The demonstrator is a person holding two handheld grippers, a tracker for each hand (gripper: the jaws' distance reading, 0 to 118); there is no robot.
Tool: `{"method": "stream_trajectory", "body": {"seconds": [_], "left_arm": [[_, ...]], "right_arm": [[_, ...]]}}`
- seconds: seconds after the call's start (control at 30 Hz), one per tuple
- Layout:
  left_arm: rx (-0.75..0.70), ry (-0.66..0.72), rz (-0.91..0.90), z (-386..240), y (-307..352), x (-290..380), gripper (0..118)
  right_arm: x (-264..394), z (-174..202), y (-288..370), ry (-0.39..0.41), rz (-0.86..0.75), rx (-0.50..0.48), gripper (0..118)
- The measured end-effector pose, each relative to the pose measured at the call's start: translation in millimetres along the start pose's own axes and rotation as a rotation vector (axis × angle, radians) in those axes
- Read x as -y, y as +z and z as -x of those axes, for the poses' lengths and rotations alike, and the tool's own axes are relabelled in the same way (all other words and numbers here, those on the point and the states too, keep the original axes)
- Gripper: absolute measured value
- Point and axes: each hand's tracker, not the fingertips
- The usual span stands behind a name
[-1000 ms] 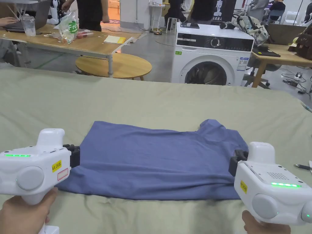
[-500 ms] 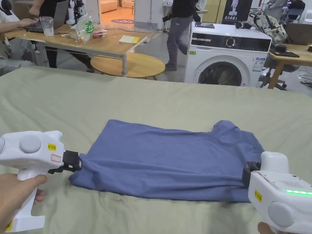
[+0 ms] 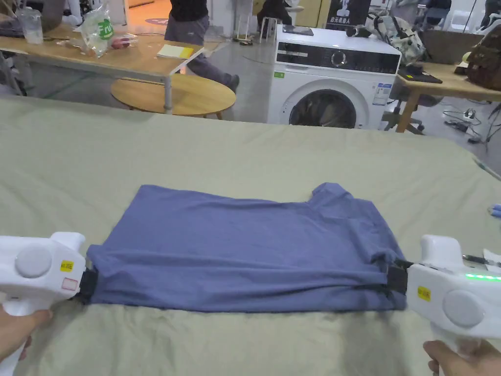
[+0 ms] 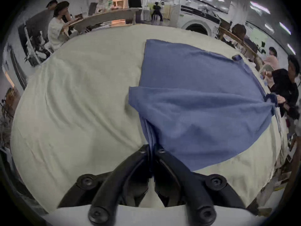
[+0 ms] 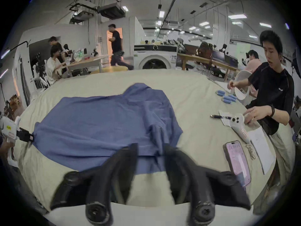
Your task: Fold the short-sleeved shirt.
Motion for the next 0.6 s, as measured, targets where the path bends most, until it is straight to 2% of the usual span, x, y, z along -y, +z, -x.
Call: {"method": "stream_trajectory", "body": {"seconds": [0.03, 0.07, 0.33, 0.43, 0.53, 0.57, 0.6], "left_arm": [[0.010, 0.020, -0.023, 6, 1, -1, 0], [0.019, 0.028, -0.021, 7, 4, 0, 0], [0.027, 0.031, -0.025, 7, 2, 6, 0], [0.025, 0.036, -0.025, 7, 1, 6, 0], [0.020, 0.030, -0.028, 6, 2, 5, 0], [0.021, 0.031, -0.030, 6, 1, 5, 0], [0.022, 0.032, -0.032, 7, 1, 5, 0]], "right_arm": [[-3, -7, -5, -0.004, 0.050, -0.002, 55], [-5, -13, -9, -0.007, 0.075, -0.009, 56], [12, -18, -60, 0.037, 0.256, -0.062, 56], [26, -11, -85, 0.101, 0.344, -0.047, 55], [29, -6, -76, 0.090, 0.278, -0.028, 54], [31, -3, -74, 0.087, 0.278, -0.033, 50], [33, -2, -72, 0.083, 0.270, -0.050, 38]]}}
